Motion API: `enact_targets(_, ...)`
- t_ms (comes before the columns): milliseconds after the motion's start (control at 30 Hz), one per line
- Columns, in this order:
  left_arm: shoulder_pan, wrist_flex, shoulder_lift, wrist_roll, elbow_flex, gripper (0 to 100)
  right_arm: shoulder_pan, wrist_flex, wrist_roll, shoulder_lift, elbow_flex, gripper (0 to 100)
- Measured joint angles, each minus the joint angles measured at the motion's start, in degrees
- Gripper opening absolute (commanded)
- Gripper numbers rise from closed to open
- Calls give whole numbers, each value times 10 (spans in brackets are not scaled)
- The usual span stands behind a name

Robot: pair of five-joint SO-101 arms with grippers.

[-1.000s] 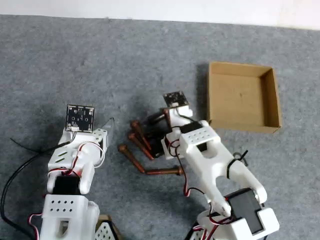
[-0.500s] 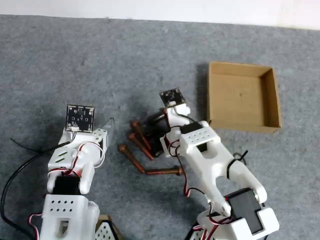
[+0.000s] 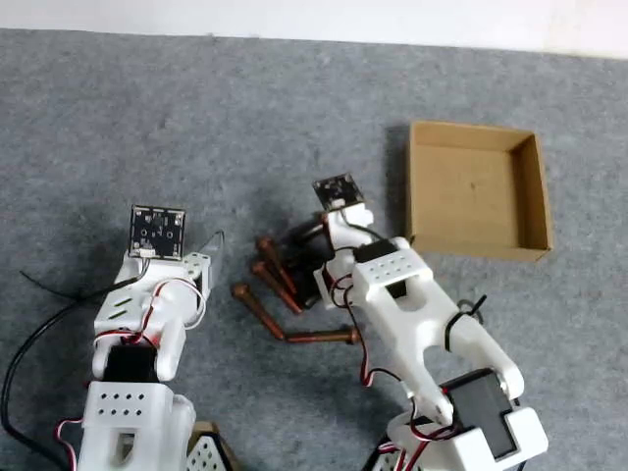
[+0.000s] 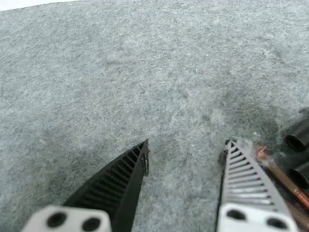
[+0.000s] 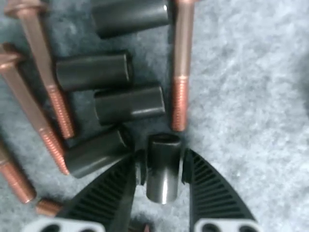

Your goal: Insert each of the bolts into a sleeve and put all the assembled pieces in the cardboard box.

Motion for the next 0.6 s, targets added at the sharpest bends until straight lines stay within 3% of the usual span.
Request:
enact_targets(333,0,0,0,0,0,232,0,13,-16,0,0,120)
enact_targets(467,0,0,0,0,0,232,0,13,-16,0,0,28)
enact_targets(600,0,0,0,0,0,232,2,13,-16,0,0,17)
